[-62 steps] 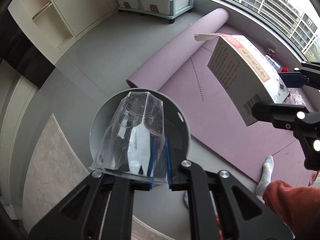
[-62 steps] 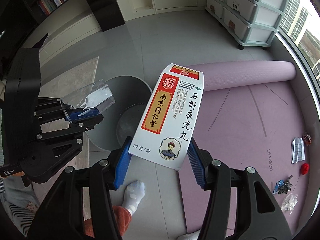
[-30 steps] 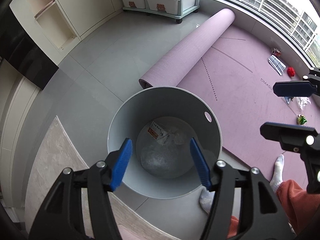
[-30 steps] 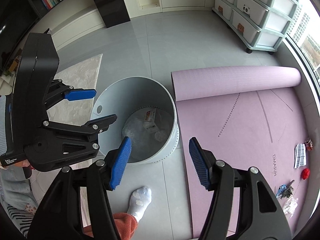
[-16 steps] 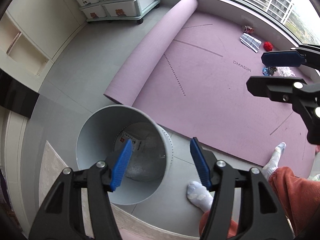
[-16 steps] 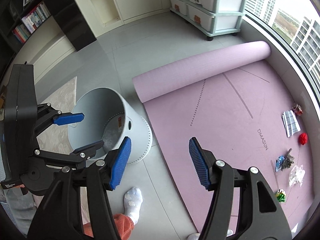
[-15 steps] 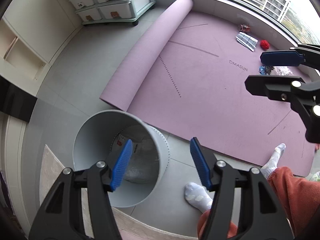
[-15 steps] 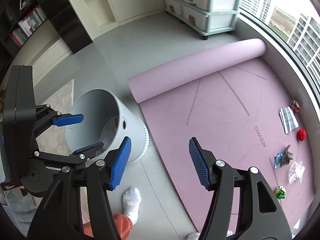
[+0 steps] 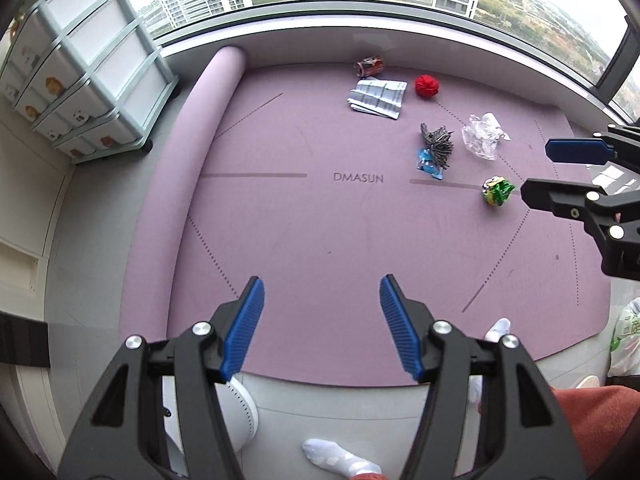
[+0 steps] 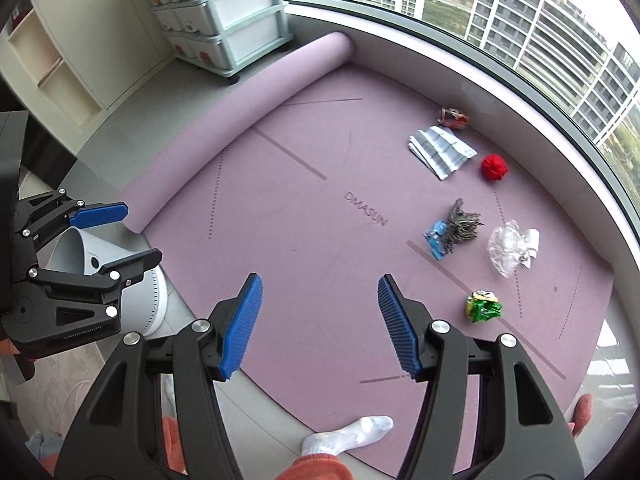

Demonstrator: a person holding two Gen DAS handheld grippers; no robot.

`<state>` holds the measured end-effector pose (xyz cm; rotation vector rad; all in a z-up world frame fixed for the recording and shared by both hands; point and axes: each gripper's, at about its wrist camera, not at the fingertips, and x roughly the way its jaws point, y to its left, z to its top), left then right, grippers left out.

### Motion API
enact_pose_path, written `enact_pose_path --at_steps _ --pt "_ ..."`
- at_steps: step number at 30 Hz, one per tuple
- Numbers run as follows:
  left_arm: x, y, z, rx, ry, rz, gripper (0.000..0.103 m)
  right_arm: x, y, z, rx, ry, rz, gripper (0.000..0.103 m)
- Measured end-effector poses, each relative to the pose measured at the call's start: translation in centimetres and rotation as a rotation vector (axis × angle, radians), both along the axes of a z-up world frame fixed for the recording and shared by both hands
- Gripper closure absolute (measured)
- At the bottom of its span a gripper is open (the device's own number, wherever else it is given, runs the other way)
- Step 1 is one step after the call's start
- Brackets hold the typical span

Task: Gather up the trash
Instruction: 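Move both tools back over the mat toward the mop head and plastic bag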

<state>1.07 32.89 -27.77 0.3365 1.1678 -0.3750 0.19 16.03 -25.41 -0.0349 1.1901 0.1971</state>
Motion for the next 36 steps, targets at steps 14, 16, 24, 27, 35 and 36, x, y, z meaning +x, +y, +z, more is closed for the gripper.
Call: enact_pose_path --at_steps 14,16,24,27,35,36 --pt "5.3 -24.0 -1.2 -0.061 0.015 -0.199 0.042 3.9 -23.4 -1.5 -0.046 0.007 -0.249 0.045" --pt "6.1 -25.7 -2.0 -0.065 0.022 -0.231 0.042 4.8 -25.3 -2.3 -0.048 0.012 -0.291 0.044" --pt "11.1 -31.6 -7.8 -0.043 0.065 -0.297 0.042 10.0 -31.2 -8.8 -0.059 0.052 -0.401 0.039" --pt "12.6 -34.0 -11.9 -0.009 0.049 -0.343 0.042 11.9 -32.7 -12.5 -0.053 0.056 -0.427 0.039" --pt "15.9 -38.5 -25.1 0.054 0.037 -0.399 0.042 15.6 -36.8 -24.8 -0.051 0.09 -0.458 0.039" --pt "16.2 -39.0 -26.5 0.062 0.031 -0.4 0.042 16.1 -37.2 -26.3 -0.048 0.092 -0.456 0.039"
